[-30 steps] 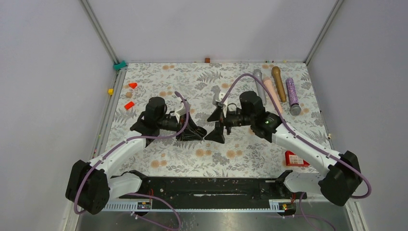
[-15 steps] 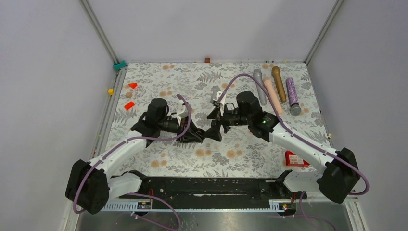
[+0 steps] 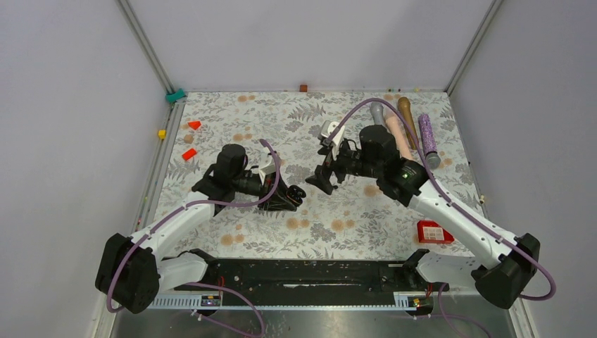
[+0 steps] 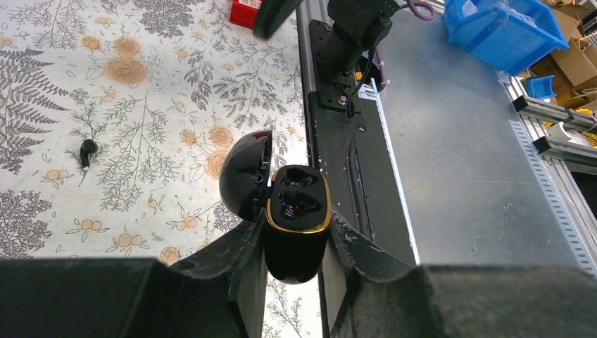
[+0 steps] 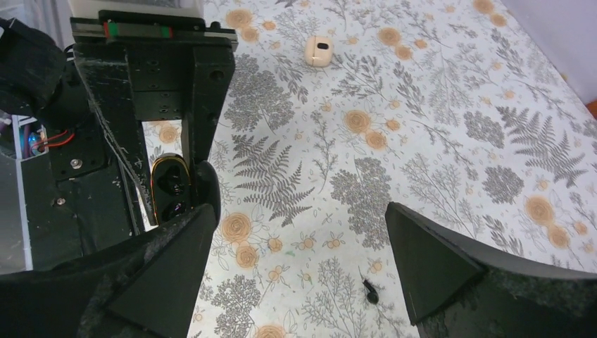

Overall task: Insert the wireless bluetooth earbuds into the charging case
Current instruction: Pick up the earbud from the center of the board.

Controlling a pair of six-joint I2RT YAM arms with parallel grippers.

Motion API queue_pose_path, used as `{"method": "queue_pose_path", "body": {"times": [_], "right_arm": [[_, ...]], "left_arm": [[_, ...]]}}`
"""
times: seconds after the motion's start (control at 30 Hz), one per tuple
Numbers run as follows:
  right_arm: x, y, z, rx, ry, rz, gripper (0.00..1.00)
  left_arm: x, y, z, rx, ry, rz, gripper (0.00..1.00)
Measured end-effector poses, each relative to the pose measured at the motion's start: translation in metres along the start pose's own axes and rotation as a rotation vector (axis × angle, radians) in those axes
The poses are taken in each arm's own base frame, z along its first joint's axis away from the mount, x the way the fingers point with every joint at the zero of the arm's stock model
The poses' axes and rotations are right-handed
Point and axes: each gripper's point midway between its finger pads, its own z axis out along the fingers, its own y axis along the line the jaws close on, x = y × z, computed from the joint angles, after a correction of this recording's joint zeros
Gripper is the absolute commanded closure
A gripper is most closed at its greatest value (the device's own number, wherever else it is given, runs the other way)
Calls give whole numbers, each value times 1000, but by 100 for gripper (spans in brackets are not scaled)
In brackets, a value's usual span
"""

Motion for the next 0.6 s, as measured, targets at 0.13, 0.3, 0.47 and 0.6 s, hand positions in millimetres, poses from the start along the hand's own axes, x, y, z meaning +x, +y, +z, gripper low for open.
{"method": "queue_pose_path", "body": {"times": [0.13,0.3,0.47,0.6], "right_arm": [[-10,-8,-15,70,13,21,1],[-11,-37,-40,179,24,37,2],[29,-71,-49,254,74,198,10],[88,-74,-24,228,216,366,15]], "left_arm": [[-1,0,0,1,-1,1,100],[0,0,0,1,0,1,100],[-1,0,0,1,0,2,100],[-1,0,0,1,0,2,100]]}}
